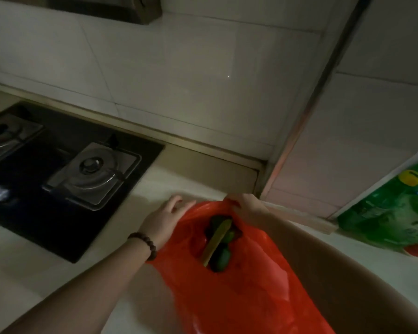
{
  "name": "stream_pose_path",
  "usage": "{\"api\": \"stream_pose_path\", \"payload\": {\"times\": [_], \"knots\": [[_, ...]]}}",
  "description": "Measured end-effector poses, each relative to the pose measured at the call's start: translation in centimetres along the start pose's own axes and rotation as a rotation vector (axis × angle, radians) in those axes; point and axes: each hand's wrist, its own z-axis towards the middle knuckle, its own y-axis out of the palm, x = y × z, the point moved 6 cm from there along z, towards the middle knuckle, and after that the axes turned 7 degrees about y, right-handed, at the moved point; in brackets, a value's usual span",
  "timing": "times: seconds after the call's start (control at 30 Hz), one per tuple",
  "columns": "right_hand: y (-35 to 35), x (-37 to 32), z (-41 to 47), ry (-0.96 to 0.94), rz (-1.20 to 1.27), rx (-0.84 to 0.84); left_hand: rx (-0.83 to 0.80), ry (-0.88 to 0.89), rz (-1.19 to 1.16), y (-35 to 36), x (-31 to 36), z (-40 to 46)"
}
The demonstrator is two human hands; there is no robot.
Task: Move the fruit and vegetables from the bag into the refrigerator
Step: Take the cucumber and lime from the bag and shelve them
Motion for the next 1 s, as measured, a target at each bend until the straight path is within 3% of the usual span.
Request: {"api": "stream_pose_path", "payload": {"times": [0.13, 0.27, 0.33, 0.4, 0.47, 0.53, 0.6, 0.67, 0.77, 0.83, 1.0], "knots": [[1.0, 0.9, 1.2, 0.042, -0.061, -0.058, -0.097, -0.147, -0.133, 0.6, -2.1, -0.7], [-0.2, 1.6, 1.2, 0.114, 0.044, -0.072, -0.11, -0.084, -0.237, -0.4, -0.9, -0.9], [-1.0, 1.5, 0.6, 0.099, 0.083, -0.095, 0.018, -0.003, -0.256, -1.7, 1.6, -1.2], [-1.8, 1.3, -0.1, 0.064, 0.069, -0.105, 0.196, 0.138, -0.127, -2.6, 4.5, -2.0], [-2.3, 0.6, -1.2, 0.009, 0.037, -0.097, 0.235, 0.238, 0.051, -1.6, 6.7, -2.7], [-2.9, -0.8, -2.7, -0.099, 0.01, -0.001, 0.185, 0.231, 0.177, -0.2, 7.2, -2.8], [-3.0, -2.9, -4.6, -0.28, -0.014, 0.116, 0.103, 0.137, 0.114, 1.0, 5.9, -2.3], [-1.4, -4.2, -6.1, -0.39, -0.026, 0.099, 0.026, 0.079, 0.097, 2.4, 4.3, -1.8], [1.7, -3.0, -5.7, -0.28, 0.002, -0.021, -0.135, 0.033, 0.029, 4.3, 2.7, -1.9], [2.6, -1.3, -4.5, -0.151, 0.078, -0.015, -0.202, 0.0, -0.068, 5.2, 1.9, -2.5], [4.0, 0.5, -2.7, 0.068, 0.16, -0.071, -0.156, -0.029, -0.224, 6.4, 0.9, -3.5]]}}
